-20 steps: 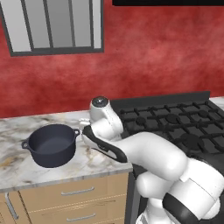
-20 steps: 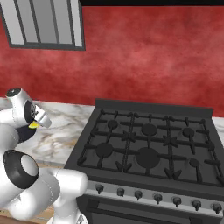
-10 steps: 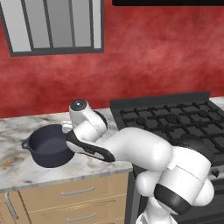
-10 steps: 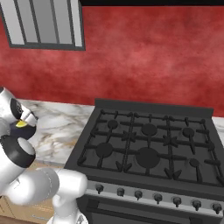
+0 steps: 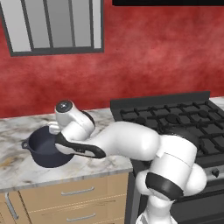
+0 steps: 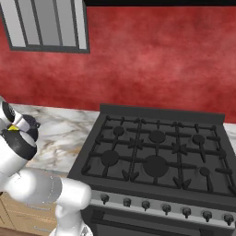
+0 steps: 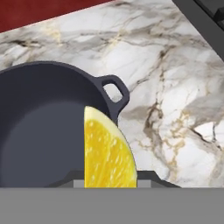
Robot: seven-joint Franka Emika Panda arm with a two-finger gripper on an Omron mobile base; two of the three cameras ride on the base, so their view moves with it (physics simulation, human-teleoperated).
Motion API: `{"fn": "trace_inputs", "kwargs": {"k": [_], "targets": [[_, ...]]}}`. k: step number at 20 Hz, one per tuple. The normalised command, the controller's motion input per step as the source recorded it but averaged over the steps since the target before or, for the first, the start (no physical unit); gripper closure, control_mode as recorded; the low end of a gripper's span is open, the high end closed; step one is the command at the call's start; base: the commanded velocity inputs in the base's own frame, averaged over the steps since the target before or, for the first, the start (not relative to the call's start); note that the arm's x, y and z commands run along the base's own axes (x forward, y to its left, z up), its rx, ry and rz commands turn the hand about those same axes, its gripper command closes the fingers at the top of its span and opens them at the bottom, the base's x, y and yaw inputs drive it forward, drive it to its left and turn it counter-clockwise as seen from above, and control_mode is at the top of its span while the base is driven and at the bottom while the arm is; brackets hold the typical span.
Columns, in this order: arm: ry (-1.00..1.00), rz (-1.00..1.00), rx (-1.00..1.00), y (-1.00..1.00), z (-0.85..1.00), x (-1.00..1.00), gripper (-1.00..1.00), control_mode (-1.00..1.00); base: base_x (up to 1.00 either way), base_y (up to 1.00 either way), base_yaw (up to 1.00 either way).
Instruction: Turn on the sink faucet. Then move the lemon wedge from the counter to the sink. Turn off the sink. Move the vegetable from the sink to the pot next to the stove. Finally move the pot to the front left burner.
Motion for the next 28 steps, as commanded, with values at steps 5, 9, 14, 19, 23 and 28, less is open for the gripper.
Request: {"fn": "trace_inputs", "kwargs": {"k": [5, 9, 14, 19, 23, 28], "targets": [[0.00, 0.00, 0.00, 0.55, -0.01, 0.20, 1.00, -1.00, 0.00, 0.00, 0.00], [0.03, 0.00, 0.00, 0.21, -0.12, 0.26, 1.00, -1.00, 0.00, 0.00, 0.00], [0.10, -0.01, 0.00, 0.01, -0.29, 0.12, 1.00, -1.00, 0.00, 0.00, 0.00], [0.04, 0.00, 0.00, 0.00, -0.29, 0.06, 1.00, -1.00, 0.00, 0.00, 0.00], [0.00, 0.00, 0.00, 0.00, -0.19, 0.04, 1.00, -1.00, 0.00, 0.00, 0.00], [0.01, 0.00, 0.00, 0.01, -0.29, 0.08, 1.00, -1.00, 0.00, 0.00, 0.00]]}}
